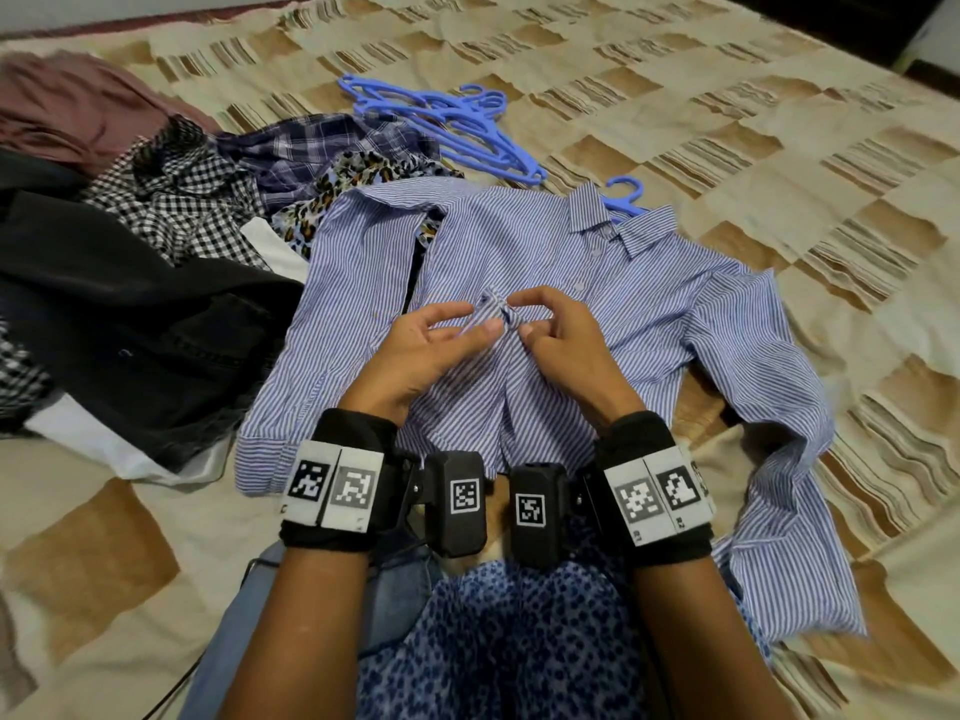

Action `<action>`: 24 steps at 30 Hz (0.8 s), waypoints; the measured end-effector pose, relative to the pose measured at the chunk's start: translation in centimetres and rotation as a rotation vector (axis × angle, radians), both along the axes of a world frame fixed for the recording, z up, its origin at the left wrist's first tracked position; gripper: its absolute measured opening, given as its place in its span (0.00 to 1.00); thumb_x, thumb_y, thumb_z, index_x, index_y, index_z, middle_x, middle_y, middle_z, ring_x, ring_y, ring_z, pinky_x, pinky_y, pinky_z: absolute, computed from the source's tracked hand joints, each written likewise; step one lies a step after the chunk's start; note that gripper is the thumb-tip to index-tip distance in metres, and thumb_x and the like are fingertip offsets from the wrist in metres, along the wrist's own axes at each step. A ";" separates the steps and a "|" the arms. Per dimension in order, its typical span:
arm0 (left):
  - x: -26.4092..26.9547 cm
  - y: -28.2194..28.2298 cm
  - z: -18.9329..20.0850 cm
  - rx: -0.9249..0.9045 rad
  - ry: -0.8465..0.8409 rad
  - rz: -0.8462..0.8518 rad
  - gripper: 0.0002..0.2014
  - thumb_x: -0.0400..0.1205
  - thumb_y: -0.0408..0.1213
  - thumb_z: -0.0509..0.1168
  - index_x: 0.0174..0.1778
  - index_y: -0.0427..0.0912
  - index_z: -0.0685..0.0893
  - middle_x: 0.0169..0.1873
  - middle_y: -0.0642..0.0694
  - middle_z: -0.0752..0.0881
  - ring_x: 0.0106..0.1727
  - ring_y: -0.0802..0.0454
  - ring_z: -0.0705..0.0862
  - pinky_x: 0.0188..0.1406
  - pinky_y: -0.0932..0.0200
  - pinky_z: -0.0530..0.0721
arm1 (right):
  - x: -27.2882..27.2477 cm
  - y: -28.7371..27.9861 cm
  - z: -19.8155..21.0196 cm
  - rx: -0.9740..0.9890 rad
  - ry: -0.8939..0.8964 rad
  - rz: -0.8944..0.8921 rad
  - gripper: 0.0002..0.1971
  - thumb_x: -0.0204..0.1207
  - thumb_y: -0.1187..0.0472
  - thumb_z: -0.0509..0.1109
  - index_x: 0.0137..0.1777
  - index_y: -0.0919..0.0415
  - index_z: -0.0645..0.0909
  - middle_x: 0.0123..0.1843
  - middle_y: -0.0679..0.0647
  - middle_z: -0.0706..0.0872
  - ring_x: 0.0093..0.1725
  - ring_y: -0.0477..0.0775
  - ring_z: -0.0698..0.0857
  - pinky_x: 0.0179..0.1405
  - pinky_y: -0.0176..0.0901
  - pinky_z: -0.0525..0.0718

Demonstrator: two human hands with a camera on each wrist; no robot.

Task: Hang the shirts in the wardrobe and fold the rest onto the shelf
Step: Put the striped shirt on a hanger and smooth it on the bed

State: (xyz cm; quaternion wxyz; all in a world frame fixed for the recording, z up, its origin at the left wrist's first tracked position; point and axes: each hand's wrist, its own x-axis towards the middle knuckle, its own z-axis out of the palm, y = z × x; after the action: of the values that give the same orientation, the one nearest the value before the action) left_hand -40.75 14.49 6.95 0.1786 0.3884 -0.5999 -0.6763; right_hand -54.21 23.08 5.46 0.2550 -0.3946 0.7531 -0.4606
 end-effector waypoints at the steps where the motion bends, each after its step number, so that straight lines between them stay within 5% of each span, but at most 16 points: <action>1: -0.1 0.1 -0.2 -0.038 -0.046 -0.037 0.31 0.67 0.42 0.79 0.65 0.42 0.79 0.55 0.44 0.87 0.56 0.54 0.85 0.61 0.58 0.80 | 0.0 0.0 0.1 0.001 -0.006 0.004 0.12 0.81 0.71 0.60 0.61 0.60 0.78 0.22 0.49 0.69 0.15 0.40 0.68 0.18 0.27 0.65; 3: -0.3 0.3 -0.5 -0.154 -0.132 -0.071 0.33 0.65 0.38 0.81 0.66 0.40 0.78 0.59 0.44 0.84 0.61 0.50 0.83 0.64 0.53 0.80 | 0.2 0.0 0.3 -0.021 -0.039 0.016 0.12 0.81 0.70 0.61 0.61 0.57 0.77 0.23 0.55 0.75 0.19 0.41 0.75 0.21 0.37 0.73; 6: -0.6 0.4 -0.9 -0.248 -0.160 -0.047 0.25 0.69 0.31 0.78 0.61 0.36 0.81 0.55 0.41 0.86 0.57 0.47 0.84 0.62 0.49 0.81 | 0.3 0.0 0.1 -0.083 -0.132 0.003 0.13 0.80 0.66 0.65 0.59 0.48 0.76 0.37 0.77 0.81 0.39 0.74 0.85 0.38 0.66 0.85; 7: -0.5 0.4 -0.8 -0.256 -0.139 -0.022 0.20 0.70 0.29 0.76 0.58 0.36 0.83 0.53 0.40 0.87 0.55 0.45 0.85 0.61 0.46 0.82 | 0.3 0.1 0.1 -0.103 -0.154 -0.023 0.13 0.79 0.63 0.67 0.59 0.48 0.75 0.37 0.76 0.82 0.39 0.75 0.84 0.40 0.67 0.85; 9: -0.3 0.0 -1.0 -0.306 -0.109 0.070 0.12 0.73 0.30 0.73 0.53 0.36 0.85 0.49 0.37 0.88 0.52 0.42 0.86 0.58 0.40 0.83 | 0.0 0.4 0.2 -0.098 -0.139 -0.067 0.19 0.74 0.55 0.74 0.63 0.51 0.75 0.35 0.60 0.84 0.37 0.59 0.84 0.41 0.56 0.85; 12: -0.1 -0.6 -1.3 -0.343 -0.084 0.216 0.11 0.74 0.32 0.73 0.52 0.37 0.86 0.47 0.39 0.88 0.51 0.43 0.86 0.57 0.39 0.84 | -0.4 0.8 0.8 0.099 0.029 0.019 0.28 0.64 0.46 0.80 0.61 0.56 0.78 0.40 0.48 0.82 0.43 0.46 0.83 0.43 0.42 0.81; 14: -0.1 -0.7 -1.3 -0.392 -0.082 0.261 0.12 0.73 0.32 0.74 0.52 0.38 0.86 0.48 0.40 0.88 0.52 0.44 0.86 0.57 0.41 0.84 | -0.2 0.8 0.8 0.201 0.161 0.102 0.19 0.68 0.49 0.78 0.52 0.61 0.84 0.41 0.50 0.85 0.44 0.51 0.85 0.41 0.45 0.81; 17: -0.2 -0.7 -1.4 -0.467 -0.100 0.302 0.13 0.71 0.32 0.75 0.51 0.43 0.85 0.48 0.43 0.88 0.51 0.49 0.86 0.53 0.52 0.85 | -0.5 0.6 0.5 0.119 0.160 -0.013 0.07 0.78 0.62 0.69 0.43 0.66 0.84 0.37 0.55 0.83 0.43 0.57 0.82 0.42 0.50 0.78; 20: -0.2 -0.7 -1.5 -0.506 -0.120 0.275 0.17 0.71 0.31 0.76 0.53 0.46 0.82 0.48 0.44 0.86 0.50 0.50 0.85 0.49 0.56 0.83 | -1.1 0.6 0.8 0.021 -0.002 -0.093 0.08 0.80 0.68 0.63 0.45 0.71 0.82 0.38 0.60 0.81 0.43 0.59 0.80 0.44 0.51 0.76; 24: -0.1 -0.7 -1.4 -0.477 -0.115 0.243 0.17 0.72 0.29 0.74 0.53 0.48 0.81 0.48 0.47 0.84 0.51 0.51 0.83 0.50 0.57 0.82 | -1.2 0.6 0.4 0.002 -0.069 -0.122 0.08 0.81 0.68 0.61 0.49 0.71 0.81 0.51 0.69 0.84 0.54 0.67 0.82 0.59 0.63 0.79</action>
State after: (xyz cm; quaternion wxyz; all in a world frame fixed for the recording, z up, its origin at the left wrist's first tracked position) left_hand -40.89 13.82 5.52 0.3105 0.4420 -0.7003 -0.4666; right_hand -55.37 23.73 5.86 0.2526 -0.3314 0.7672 -0.4877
